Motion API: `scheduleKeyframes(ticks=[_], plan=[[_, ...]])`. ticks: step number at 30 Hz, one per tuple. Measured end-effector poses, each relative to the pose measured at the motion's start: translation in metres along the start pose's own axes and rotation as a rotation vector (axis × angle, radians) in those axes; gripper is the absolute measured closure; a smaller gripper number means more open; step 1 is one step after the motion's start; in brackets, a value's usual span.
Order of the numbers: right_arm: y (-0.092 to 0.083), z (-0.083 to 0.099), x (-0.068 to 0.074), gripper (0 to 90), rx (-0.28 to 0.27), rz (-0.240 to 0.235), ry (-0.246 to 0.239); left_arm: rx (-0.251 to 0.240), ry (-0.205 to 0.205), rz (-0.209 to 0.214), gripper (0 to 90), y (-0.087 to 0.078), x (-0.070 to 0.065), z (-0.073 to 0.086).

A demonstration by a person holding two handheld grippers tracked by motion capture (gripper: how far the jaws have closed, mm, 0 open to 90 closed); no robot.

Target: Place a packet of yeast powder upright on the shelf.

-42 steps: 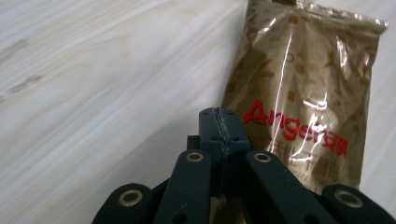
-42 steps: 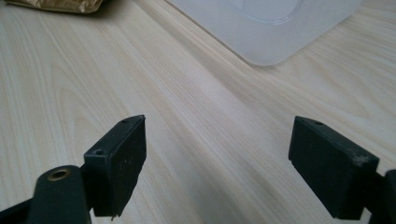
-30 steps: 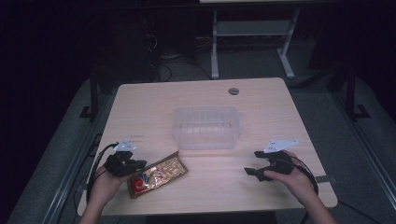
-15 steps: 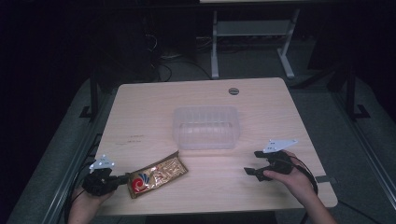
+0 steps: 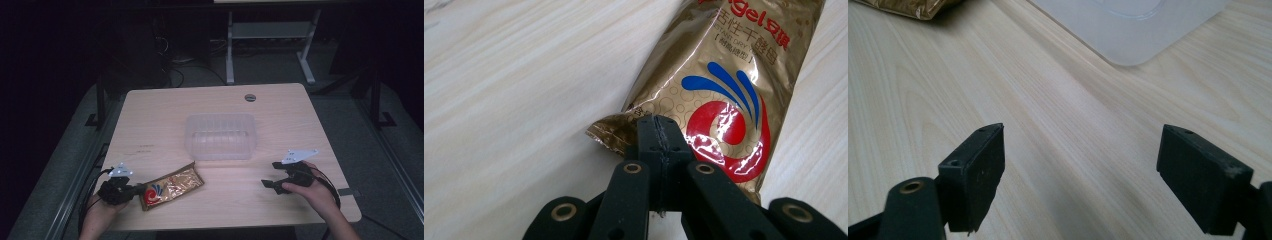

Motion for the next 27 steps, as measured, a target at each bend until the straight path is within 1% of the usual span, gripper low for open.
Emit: scheduleKeyframes(ticks=[2, 3, 5, 8, 9, 10, 11, 12, 13, 14, 15, 16, 17, 18, 19, 20, 22, 27], plan=[[0.000, 0.000, 0.000, 18.9, 0.002, -0.001, 0.006, 0.000, 0.003, 0.002, 89.8, 0.001, -0.001, -0.002], [0.000, 0.000, 0.000, 18.9, 0.000, 0.000, 0.003, 0.000, 0.018, 0.002, 89.8, 0.004, -0.003, -0.008], [0.000, 0.000, 0.000, 18.9, -0.001, 0.000, 0.009, 0.006, 0.033, 0.010, 89.8, 0.007, -0.005, -0.013], [-0.001, 0.001, 0.000, 18.8, -0.003, 0.000, 0.009, 0.000, 0.054, 0.019, 89.8, 0.013, -0.011, -0.022], [-0.001, 0.001, 0.000, 18.6, -0.004, 0.001, 0.006, 0.000, 0.054, 0.019, 89.8, 0.013, -0.011, -0.022], [-0.001, 0.001, 0.000, 18.6, -0.004, 0.001, 0.006, 0.004, 0.063, 0.021, 89.8, 0.014, -0.013, -0.025], [-0.001, 0.000, 0.000, 18.3, -0.009, 0.002, 0.009, 0.006, 0.081, 0.027, 89.8, 0.018, -0.018, -0.030], [-0.001, 0.000, 0.000, 18.3, -0.009, 0.002, 0.009, 0.006, 0.081, 0.027, 89.8, 0.018, -0.018, -0.030], [-0.002, -0.001, 0.000, 17.6, -0.016, 0.004, 0.012, 0.004, 0.093, 0.034, 89.8, 0.021, -0.024, -0.036], [-0.002, -0.001, 0.000, 17.6, -0.016, 0.004, 0.012, 0.004, 0.093, 0.034, 89.8, 0.021, -0.024, -0.036], [-0.002, -0.001, 0.000, 17.5, -0.018, 0.007, 0.013, 0.007, 0.103, 0.037, 89.8, 0.023, -0.026, -0.039], [-0.002, -0.002, 0.000, 17.2, -0.021, 0.004, 0.030, 0.007, 0.115, 0.041, 89.8, 0.025, -0.030, -0.043], [-0.002, -0.002, -0.001, 17.2, -0.021, 0.005, 0.036, 0.005, 0.126, 0.051, 89.8, 0.029, -0.036, -0.050], [-0.002, -0.002, -0.001, 17.2, -0.021, 0.005, 0.036, 0.005, 0.126, 0.051, 89.8, 0.029, -0.036, -0.050], [-0.003, -0.003, -0.001, 17.3, -0.026, 0.002, 0.044, 0.004, 0.135, 0.058, 89.8, 0.032, -0.040, -0.054], [-0.003, -0.003, -0.001, 17.3, -0.026, 0.002, 0.044, 0.003, 0.139, 0.061, 89.8, 0.034, -0.042, -0.057], [-0.003, -0.003, -0.001, 17.3, -0.028, 0.001, 0.043, 0.007, 0.168, 0.073, 89.8, 0.040, -0.053, -0.068], [-0.005, -0.003, -0.002, 17.1, -0.032, 0.004, 0.039, 0.009, 0.216, 0.096, 89.8, 0.050, -0.072, -0.085]])
Point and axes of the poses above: each handheld gripper's, and its own axes: y roughly forward along the jaws, z roughly out of its underside, x roughly to its left, the point moved 10 cm from there along y, roughly forward along the jaws, and after that the axes turned 10 degrees about x, right-handed, at the moved point
